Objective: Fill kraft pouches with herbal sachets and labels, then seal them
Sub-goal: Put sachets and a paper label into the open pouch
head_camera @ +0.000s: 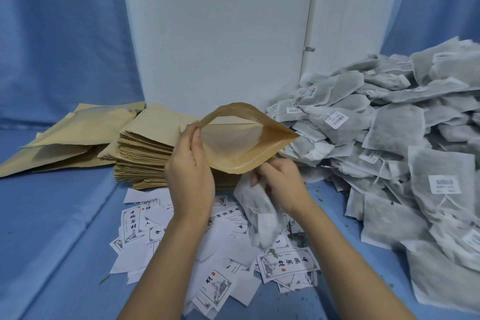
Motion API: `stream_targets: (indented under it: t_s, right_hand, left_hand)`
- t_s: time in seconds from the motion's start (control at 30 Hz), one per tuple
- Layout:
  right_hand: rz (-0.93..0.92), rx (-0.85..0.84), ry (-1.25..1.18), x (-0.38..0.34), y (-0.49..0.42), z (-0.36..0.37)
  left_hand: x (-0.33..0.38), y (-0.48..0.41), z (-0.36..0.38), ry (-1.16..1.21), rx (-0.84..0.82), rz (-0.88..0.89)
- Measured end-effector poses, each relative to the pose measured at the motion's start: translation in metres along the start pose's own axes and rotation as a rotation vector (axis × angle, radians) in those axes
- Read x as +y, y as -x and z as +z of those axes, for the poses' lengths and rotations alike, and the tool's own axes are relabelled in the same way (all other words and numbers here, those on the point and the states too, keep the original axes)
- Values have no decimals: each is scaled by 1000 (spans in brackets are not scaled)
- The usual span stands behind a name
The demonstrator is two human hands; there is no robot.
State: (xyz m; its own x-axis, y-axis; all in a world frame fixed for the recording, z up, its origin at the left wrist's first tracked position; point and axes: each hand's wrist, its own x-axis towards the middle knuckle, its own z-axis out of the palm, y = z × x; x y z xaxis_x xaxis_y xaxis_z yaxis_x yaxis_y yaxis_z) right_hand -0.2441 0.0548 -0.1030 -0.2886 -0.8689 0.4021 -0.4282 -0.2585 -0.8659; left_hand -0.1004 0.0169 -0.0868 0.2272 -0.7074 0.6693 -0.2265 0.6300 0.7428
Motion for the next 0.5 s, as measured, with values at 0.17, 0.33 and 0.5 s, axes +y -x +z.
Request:
stream_targets:
  t_s: [0.17, 0.33, 0.5]
  right_hand:
    - [34, -221, -119, -2, 5, 9]
    - [66, -118, 162, 5, -3, 10]
    - [100, -114, 754, 19, -4, 12]
  left_hand:
    - [0, -3, -2, 31, 34, 9]
    - [-2, -5, -1, 38, 55, 13]
    - [-3, -6, -2, 42, 66, 25]
